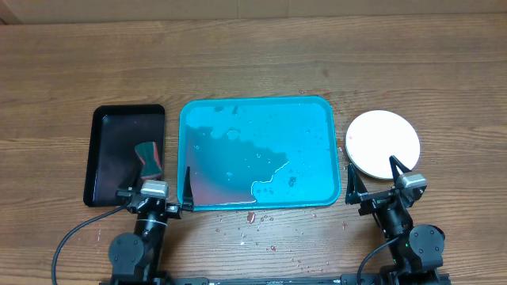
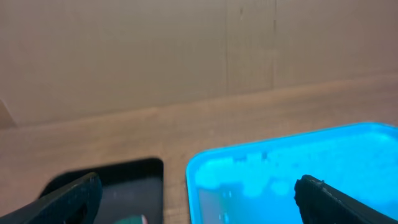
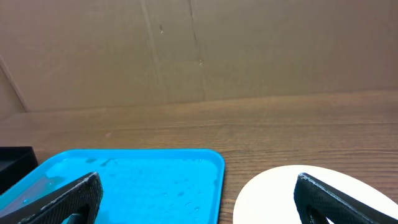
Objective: Clean dirty plates on tray and stack at the side
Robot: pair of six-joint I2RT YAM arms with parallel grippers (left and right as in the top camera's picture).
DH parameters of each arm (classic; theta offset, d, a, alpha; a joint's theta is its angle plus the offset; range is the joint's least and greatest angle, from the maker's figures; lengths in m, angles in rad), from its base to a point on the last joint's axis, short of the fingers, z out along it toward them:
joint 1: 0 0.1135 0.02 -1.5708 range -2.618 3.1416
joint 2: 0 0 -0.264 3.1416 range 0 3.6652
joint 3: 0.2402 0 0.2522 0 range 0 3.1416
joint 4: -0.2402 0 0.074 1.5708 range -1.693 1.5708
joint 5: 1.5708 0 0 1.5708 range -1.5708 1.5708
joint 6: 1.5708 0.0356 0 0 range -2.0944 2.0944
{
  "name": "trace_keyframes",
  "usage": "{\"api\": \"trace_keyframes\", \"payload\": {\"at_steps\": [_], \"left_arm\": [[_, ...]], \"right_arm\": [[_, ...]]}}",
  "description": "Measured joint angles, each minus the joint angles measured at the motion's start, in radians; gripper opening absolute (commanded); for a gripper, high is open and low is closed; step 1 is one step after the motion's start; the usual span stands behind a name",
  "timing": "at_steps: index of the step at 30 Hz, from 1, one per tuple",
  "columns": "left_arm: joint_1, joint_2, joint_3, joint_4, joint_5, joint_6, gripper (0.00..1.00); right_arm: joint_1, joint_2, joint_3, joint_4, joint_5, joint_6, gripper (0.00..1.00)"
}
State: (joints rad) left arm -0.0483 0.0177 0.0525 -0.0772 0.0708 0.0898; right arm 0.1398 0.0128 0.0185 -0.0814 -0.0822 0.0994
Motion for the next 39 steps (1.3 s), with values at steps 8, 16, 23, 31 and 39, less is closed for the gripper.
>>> {"api": "trace_keyframes", "payload": {"at_steps": [8, 16, 23, 31, 39], "left_arm": [[0.000, -0.001, -0.039, 0.000, -0.005, -0.001, 1.00], [0.000, -0.002, -0.040, 0.000, -0.008, -0.001, 1.00], [0.000, -0.002, -0.040, 0.000, -0.008, -0.001, 1.00], [0.000, -0.002, -0.040, 0.000, -0.008, -0.001, 1.00], [0.000, -0.002, -0.040, 0.000, -0.008, -0.001, 1.00]], "right_arm": [[0.000, 0.000, 0.000, 0.000, 0.000, 0.000, 1.00], [0.000, 0.000, 0.000, 0.000, 0.000, 0.000, 1.00], [0.000, 0.000, 0.000, 0.000, 0.000, 0.000, 1.00], [0.000, 0.000, 0.000, 0.000, 0.000, 0.000, 1.00], [0.000, 0.000, 0.000, 0.000, 0.000, 0.000, 1.00]]}}
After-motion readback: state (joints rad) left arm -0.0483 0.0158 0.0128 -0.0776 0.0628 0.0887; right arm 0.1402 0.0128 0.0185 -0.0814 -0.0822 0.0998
